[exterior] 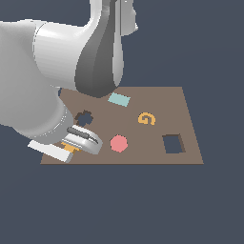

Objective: Insert a designated object into the corresponding slot on a board.

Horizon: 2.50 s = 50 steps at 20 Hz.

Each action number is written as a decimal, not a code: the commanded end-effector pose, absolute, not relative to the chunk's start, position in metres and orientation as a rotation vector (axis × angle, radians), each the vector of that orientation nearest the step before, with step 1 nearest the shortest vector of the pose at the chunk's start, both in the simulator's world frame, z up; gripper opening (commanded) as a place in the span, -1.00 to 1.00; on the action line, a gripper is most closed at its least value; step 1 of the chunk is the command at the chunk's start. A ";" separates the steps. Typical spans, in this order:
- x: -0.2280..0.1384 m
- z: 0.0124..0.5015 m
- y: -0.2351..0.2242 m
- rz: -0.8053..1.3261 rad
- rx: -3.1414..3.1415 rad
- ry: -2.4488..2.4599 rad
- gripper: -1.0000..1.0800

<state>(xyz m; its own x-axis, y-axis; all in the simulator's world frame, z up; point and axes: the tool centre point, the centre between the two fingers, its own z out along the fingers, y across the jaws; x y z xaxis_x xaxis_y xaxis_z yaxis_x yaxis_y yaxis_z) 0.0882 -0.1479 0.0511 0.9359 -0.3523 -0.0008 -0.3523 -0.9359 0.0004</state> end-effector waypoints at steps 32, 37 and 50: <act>0.089 0.033 -0.150 -0.001 3.089 -0.571 -1.00; 0.082 0.034 -0.149 -0.001 3.089 -0.571 -1.00; 0.036 0.037 -0.141 -0.002 3.090 -0.568 -1.00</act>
<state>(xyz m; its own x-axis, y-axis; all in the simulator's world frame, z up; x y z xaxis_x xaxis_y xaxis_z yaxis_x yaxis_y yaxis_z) 0.0431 -0.1421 0.0363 0.9345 -0.3559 -0.0019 -0.3559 -0.9345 0.0002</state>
